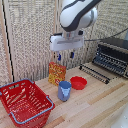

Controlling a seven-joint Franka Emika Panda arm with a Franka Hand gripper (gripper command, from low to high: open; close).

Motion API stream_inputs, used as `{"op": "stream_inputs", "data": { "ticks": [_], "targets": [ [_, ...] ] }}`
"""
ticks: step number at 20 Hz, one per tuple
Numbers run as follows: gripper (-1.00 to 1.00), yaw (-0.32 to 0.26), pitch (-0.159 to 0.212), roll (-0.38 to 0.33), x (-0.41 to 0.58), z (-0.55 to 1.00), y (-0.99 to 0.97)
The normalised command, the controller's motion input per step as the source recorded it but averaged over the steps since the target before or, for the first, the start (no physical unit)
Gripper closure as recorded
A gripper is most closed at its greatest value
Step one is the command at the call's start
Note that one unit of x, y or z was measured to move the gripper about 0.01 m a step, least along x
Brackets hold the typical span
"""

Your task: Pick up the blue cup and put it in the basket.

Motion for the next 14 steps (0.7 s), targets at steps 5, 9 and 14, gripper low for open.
{"op": "stream_inputs", "data": {
  "ticks": [5,9,14],
  "targets": [
    [-1.00,-0.066,0.000,-0.020,-0.503,-0.47,-0.01],
    [-1.00,-0.025,-0.014,-0.025,-0.321,-0.61,0.00],
    [-1.00,0.000,-0.017,-0.013,-0.083,-0.57,0.00]
  ]
}}
